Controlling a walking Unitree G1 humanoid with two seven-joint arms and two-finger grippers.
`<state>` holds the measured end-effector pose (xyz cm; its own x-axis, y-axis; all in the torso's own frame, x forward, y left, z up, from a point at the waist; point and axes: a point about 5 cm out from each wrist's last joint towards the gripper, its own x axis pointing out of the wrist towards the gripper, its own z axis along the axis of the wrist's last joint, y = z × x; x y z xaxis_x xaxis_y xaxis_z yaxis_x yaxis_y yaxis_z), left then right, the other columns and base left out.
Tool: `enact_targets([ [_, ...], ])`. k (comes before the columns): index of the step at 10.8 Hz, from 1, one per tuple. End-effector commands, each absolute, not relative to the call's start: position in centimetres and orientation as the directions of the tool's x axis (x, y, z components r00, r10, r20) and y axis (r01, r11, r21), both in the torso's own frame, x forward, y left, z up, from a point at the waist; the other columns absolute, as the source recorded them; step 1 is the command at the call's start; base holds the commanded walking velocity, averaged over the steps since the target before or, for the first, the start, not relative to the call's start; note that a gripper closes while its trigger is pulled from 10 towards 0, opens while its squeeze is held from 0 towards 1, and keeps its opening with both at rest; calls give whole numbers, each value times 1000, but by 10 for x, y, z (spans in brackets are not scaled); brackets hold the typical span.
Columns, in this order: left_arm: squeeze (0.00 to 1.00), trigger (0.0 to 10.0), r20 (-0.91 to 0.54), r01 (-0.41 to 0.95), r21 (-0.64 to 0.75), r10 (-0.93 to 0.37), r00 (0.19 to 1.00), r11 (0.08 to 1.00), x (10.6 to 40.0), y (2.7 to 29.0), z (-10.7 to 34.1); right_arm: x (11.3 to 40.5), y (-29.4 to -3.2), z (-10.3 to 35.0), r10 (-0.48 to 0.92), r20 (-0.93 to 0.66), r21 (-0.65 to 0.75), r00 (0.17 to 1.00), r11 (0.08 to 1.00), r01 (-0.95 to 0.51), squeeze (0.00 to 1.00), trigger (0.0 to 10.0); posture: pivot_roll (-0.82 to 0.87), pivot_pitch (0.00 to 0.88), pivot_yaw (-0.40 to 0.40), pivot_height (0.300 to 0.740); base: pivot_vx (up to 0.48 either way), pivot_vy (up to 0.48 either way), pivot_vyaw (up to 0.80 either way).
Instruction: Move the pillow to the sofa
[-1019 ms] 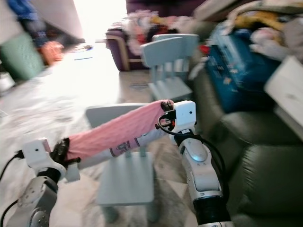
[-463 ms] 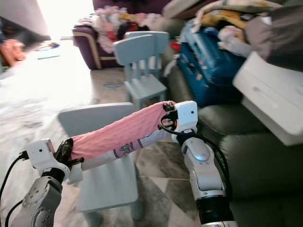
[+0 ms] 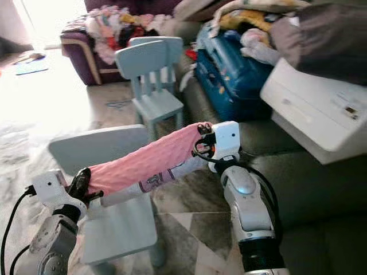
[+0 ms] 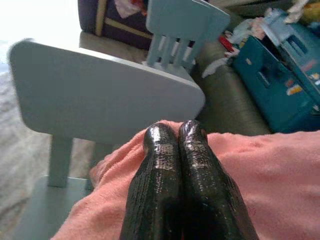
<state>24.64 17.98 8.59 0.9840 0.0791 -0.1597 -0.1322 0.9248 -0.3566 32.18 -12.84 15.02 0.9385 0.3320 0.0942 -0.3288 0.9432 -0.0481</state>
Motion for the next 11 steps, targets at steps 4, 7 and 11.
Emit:
enact_targets([
  [4, 0, 10000, -145, -108, -374, 57, 988, 921, 244, 176, 90, 321, -130, 158, 339, 111, -56, 934, 941, -334, 0, 10000, -195, 104, 45, 740, 0, 0, -800],
  [7, 0, 10000, -148, -101, -376, 48, 988, 921, 243, 175, 90, 320, -129, 158, 341, 106, -57, 934, 940, -337, 0, 10000, -197, 112, 45, 740, 0, 0, -800],
  [11, 0, 10000, -154, -93, -379, 37, 987, 921, 243, 173, 89, 320, -129, 159, 344, 107, -61, 933, 939, -340, 0, 10000, -200, 112, 46, 740, 0, 0, -800],
])
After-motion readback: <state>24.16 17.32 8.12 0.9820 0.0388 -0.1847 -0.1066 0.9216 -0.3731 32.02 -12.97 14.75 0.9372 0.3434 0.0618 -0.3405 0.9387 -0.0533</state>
